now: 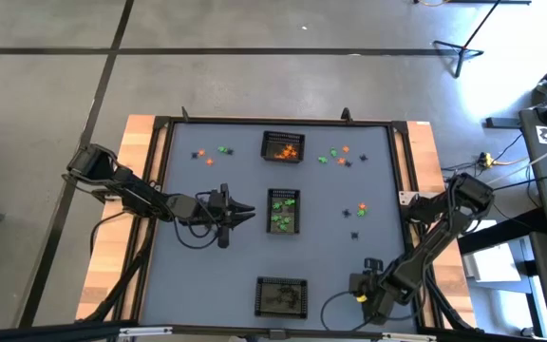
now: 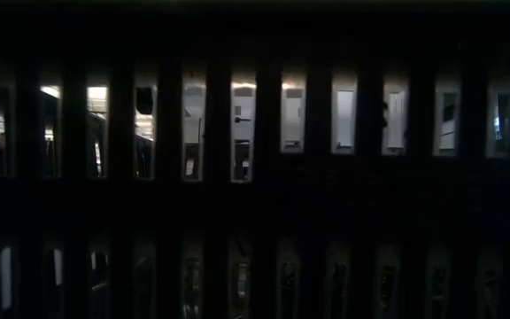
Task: Sort Halloween decoration
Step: Put the black spider toy into the bottom black bin
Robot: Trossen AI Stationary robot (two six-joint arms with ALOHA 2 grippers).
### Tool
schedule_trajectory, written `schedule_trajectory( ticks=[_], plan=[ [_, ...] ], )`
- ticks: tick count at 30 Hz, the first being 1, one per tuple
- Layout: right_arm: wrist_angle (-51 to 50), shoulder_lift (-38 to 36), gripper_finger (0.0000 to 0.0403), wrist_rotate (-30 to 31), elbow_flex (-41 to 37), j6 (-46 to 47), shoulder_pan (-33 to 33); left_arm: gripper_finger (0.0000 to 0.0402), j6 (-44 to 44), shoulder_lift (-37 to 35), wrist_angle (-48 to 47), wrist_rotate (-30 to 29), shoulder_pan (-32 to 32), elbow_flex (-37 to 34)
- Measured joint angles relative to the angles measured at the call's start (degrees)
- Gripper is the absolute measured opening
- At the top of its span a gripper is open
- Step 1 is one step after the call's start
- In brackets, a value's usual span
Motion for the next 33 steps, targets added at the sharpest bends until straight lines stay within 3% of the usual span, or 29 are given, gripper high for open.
schedule_trajectory(
  ticks=[4, 8, 21, 27, 33],
  plan=[
    [2.0, -0.1, 0.0209, 1.0, -1.5, 0.1, 0.1, 0.0075, -0.1, 0.0, 0.0, 0.0, 0.0, 0.0],
    [1.7, 0.0, 0.0184, 2.5, -1.6, 0.1, 0.1, 0.0075, -0.5, 0.0, -0.5, 0.0, -0.2, 0.0],
    [0.8, 0.1, 0.0009, 4.9, -1.7, -3.1, -1.1, 0.0075, -2.4, 0.0, -1.6, 0.0, -0.5, 0.0],
    [0.5, -0.5, 0.0004, 6.0, -1.7, -4.0, -1.7, 0.0075, -2.4, 0.0, -2.0, 0.0, -0.5, 0.0],
    [-1.2, -1.7, 0.0001, 13.0, -1.9, -4.4, -2.1, 0.0075, -2.4, 0.0, -2.0, 0.0, -0.5, 0.0]
  ],
)
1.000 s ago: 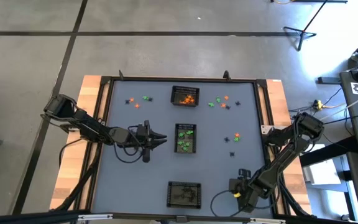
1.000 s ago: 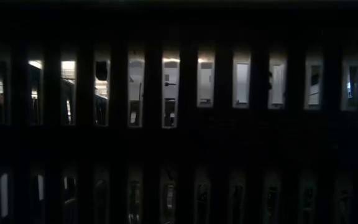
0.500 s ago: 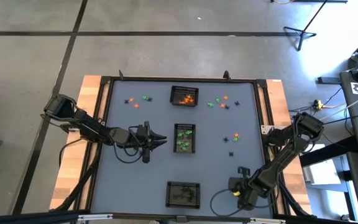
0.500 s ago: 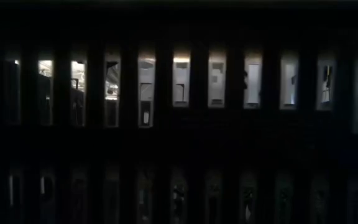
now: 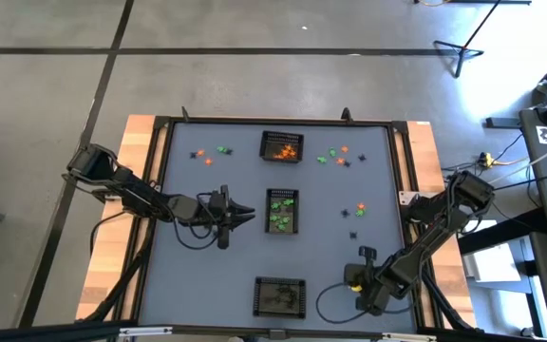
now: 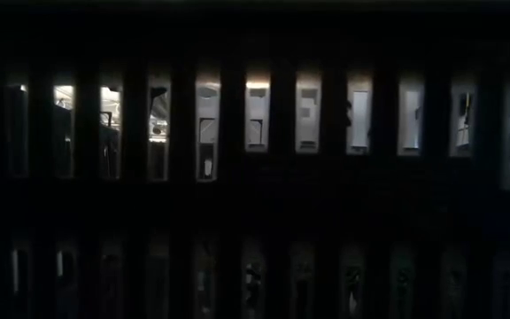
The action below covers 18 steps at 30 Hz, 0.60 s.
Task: Sort Halloween decoration
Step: Put the black spider toy into the bottom black bin
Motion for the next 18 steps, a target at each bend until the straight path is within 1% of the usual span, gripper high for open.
schedule_trajectory(
  ticks=[2, 6, 12, 18],
  plan=[
    [-1.8, -0.2, 0.0001, 1.4, 1.1, -0.1, -0.2, 0.0075, -0.1, 0.0, 0.0, 0.0, 0.0, 0.0],
    [-6.9, -0.3, 0.0001, 1.7, 3.2, -0.5, -1.2, 0.0075, -0.4, 0.0, -0.1, 0.0, 0.0, 0.0],
    [-10.5, -0.3, 0.0, 3.8, 7.4, -5.9, -3.7, 0.0075, -0.4, 0.0, -0.3, 0.0, 0.0, 0.0],
    [-10.4, -0.4, 0.0, 5.3, 11.4, -13.4, -6.7, 0.0075, -0.4, 0.0, -0.4, 0.0, 0.0, 0.0]
  ],
)
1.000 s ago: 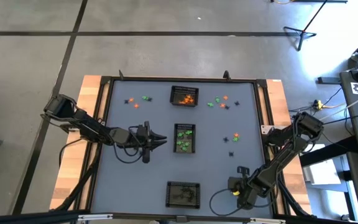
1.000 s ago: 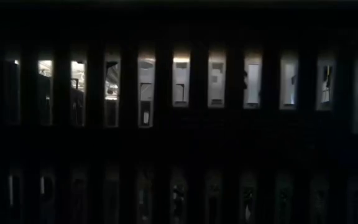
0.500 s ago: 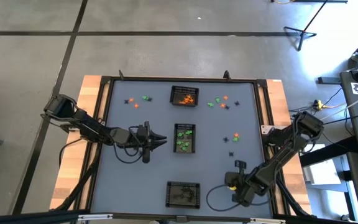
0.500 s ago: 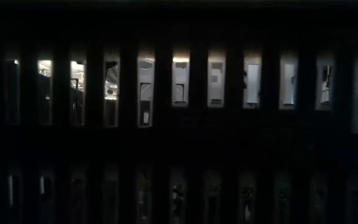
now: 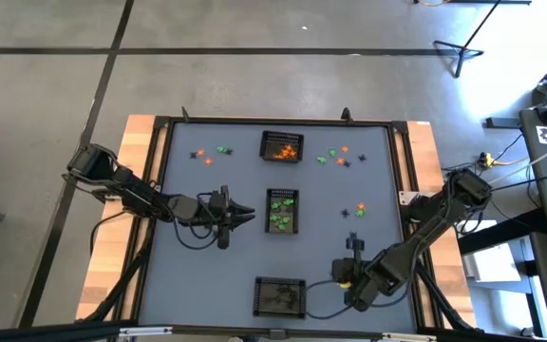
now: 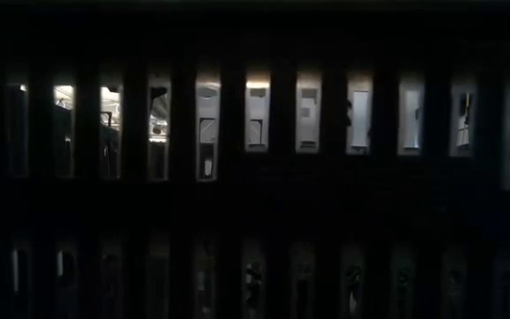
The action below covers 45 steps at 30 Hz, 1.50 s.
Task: Sort Halloween decoration
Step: Put the black spider toy into the bottom black bin, then put the orange spider toy into the top black bin
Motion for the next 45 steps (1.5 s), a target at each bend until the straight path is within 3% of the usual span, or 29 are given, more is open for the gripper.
schedule_trajectory(
  ticks=[6, 10, 16, 21, 25, 32, 36, 45],
  plan=[
    [2.3, 0.0, 0.0, 1.9, 2.9, -6.8, -2.5, 0.0075, 0.0, 0.0, 0.0, 0.0, 0.0, 0.0],
    [14.0, 0.0, 0.0, 1.2, 3.1, -14.4, -4.5, 0.0075, 0.0, 0.0, 0.0, 0.0, 0.0, 0.0],
    [34.1, 2.8, 0.0, -5.3, 3.2, -25.7, -7.5, 0.0075, 0.0, 0.0, 0.0, 0.0, 0.0, 0.0],
    [39.7, 5.0, 0.0004, -11.2, 3.2, -29.2, -9.7, 0.0075, 0.8, 0.0, -0.2, -0.1, 0.0, 0.0],
    [39.8, 5.3, 0.0039, -13.6, 3.2, -29.6, -10.4, 0.0075, 1.5, 0.0, -0.2, -0.5, 0.2, 0.0],
    [41.2, 5.1, 0.0152, -13.6, 3.2, -30.4, -10.2, 0.0075, 1.5, 0.0, -0.2, -0.8, 0.2, 0.0],
    [36.1, 1.5, 0.0187, -8.9, 3.1, -30.6, -11.2, 0.0075, 1.5, 0.0, -0.2, -0.8, 0.2, 0.0],
    [18.9, -15.9, 0.0193, 9.5, 0.3, -33.4, -16.1, 0.0075, 1.5, 0.0, -0.1, -0.8, 0.2, 0.0]
  ],
)
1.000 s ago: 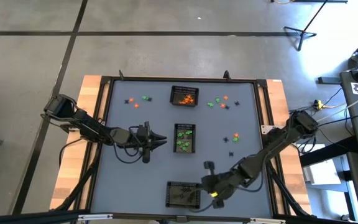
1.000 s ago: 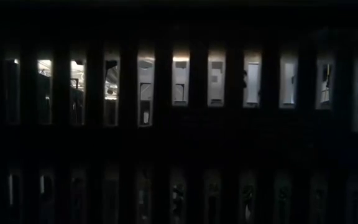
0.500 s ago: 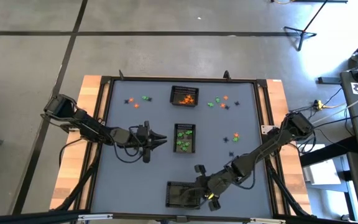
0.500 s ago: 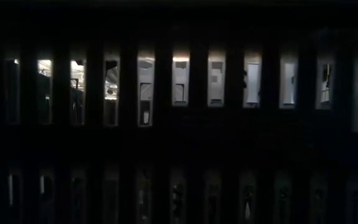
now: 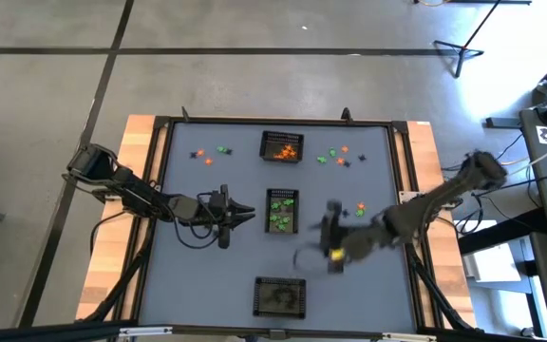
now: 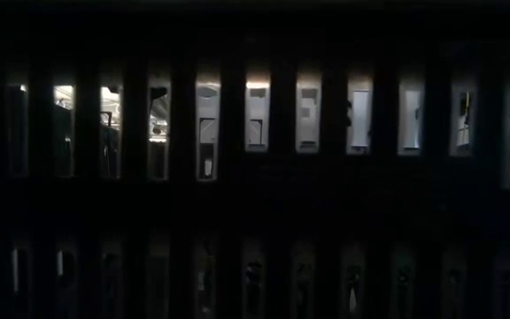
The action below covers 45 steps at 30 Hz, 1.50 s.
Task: Sort Halloween decoration
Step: Put the orange spider toy into the top black bin
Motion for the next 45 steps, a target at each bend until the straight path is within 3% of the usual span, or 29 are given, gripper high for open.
schedule_trajectory(
  ticks=[5, 10, 14, 21, 26, 41, 45],
  plan=[
    [0.6, -11.0, 0.0193, -0.2, -10.1, 0.1, -10.6, 0.0075, 0.0, 0.0, 0.1, 0.0, 0.0, 0.0],
    [5.8, -18.6, 0.0193, -0.3, -21.7, 0.3, -27.4, 0.0075, 0.0, 0.0, 0.2, -0.4, 0.0, 0.0],
    [6.6, -19.0, 0.0193, -2.7, -26.8, 5.9, -42.4, 0.0075, 0.7, 0.0, 0.2, -1.3, 0.2, 0.0],
    [8.5, -11.4, 0.0193, -17.6, -27.6, 4.2, -60.2, 0.0075, 1.3, 0.0, 0.2, -1.6, 1.3, 0.0],
    [11.7, -4.6, 0.0193, -22.7, -27.6, 0.9, -64.1, 0.0075, 1.3, 0.0, 0.1, -1.6, 1.5, 0.0],
    [11.8, 7.8, 0.0193, -19.8, -27.3, -1.7, -64.2, 0.0075, 1.1, 0.0, -1.6, -1.6, 1.5, 0.0],
    [11.9, 8.3, 0.017, -19.9, -27.3, -2.1, -64.2, 0.0075, 1.1, 0.0, -1.6, -1.7, 1.5, 0.0]
  ],
)
